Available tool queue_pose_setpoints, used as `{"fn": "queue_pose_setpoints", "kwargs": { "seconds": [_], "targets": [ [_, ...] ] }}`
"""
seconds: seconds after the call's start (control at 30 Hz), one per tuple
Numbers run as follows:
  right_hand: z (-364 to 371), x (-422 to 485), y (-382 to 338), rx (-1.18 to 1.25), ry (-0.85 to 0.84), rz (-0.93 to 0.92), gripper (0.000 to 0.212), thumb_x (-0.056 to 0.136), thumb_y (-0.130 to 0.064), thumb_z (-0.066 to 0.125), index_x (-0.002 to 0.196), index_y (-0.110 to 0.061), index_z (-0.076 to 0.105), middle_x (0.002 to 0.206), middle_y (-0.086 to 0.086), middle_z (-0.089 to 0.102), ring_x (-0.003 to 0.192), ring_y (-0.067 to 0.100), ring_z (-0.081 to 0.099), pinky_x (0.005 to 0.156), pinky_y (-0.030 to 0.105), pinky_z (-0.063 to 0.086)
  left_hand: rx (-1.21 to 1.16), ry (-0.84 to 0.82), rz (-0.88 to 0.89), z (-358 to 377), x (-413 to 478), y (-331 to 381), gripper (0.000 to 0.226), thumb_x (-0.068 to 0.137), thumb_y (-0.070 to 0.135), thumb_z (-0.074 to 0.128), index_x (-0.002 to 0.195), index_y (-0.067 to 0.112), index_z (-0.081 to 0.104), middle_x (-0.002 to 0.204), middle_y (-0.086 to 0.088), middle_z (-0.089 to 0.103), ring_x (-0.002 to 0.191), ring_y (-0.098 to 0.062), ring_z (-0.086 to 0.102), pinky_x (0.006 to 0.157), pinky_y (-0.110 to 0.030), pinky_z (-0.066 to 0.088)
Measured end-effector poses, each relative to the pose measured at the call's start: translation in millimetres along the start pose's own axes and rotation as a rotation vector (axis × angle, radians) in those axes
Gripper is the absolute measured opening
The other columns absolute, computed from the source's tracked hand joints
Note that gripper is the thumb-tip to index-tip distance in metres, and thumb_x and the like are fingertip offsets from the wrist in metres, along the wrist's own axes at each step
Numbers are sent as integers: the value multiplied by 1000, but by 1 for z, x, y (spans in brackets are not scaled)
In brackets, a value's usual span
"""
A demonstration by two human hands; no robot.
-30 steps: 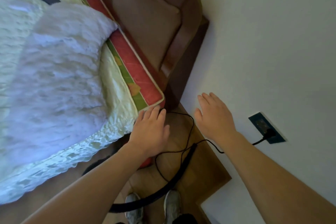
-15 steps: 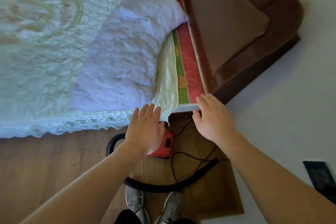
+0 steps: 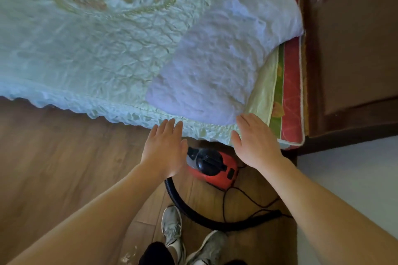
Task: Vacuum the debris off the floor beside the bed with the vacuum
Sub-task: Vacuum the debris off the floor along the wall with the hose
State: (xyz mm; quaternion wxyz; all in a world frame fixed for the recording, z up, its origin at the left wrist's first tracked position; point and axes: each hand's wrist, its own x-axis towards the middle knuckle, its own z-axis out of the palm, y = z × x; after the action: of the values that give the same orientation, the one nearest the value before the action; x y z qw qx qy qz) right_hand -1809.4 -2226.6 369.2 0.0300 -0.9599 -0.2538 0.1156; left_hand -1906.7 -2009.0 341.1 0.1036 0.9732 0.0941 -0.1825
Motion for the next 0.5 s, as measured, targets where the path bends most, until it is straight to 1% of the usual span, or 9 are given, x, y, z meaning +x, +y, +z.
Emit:
{"fn": "queue_pose_setpoints", "kwargs": {
  "seconds": [0.03,0.13,0.27,0.43,0.5],
  "targets": [
    [-1,7,-11,-12,-10,-23,50,96,-33,36,123,2,59,116,17,63,110,37,58,97,48,49,-11,6,-17,-2,-1,-11,63,106,42,22,161,12,11,168,-9,14,156,-24,8,127,-43,11],
    [-2,26,-40,-33,-26,-95,42,99,-29,46,129,-1,56,123,16,61,116,35,54,100,43,45,-36,27,-66,-7,-5,-41,63,105,41,24,160,12,14,168,-9,17,156,-23,11,126,-42,14],
    [8,45,-68,-32,-29,-172,41,97,-26,51,128,0,58,121,15,63,114,35,57,96,43,48,-99,34,-141,1,-11,-73,61,105,41,30,158,13,21,166,-8,22,155,-22,15,126,-42,16],
    [41,59,-79,-38,-86,-249,39,98,-25,51,126,0,59,121,16,63,114,34,57,96,42,49,-172,31,-247,30,-18,-90,60,105,39,31,159,13,19,166,-6,21,155,-21,13,127,-40,10],
    [59,64,-82,-39,-109,-296,41,99,-27,49,130,-1,57,125,15,62,118,33,55,98,42,48,-185,18,-289,48,-20,-95,60,106,39,31,159,14,19,166,-6,21,155,-21,12,127,-40,10]
  ]
}}
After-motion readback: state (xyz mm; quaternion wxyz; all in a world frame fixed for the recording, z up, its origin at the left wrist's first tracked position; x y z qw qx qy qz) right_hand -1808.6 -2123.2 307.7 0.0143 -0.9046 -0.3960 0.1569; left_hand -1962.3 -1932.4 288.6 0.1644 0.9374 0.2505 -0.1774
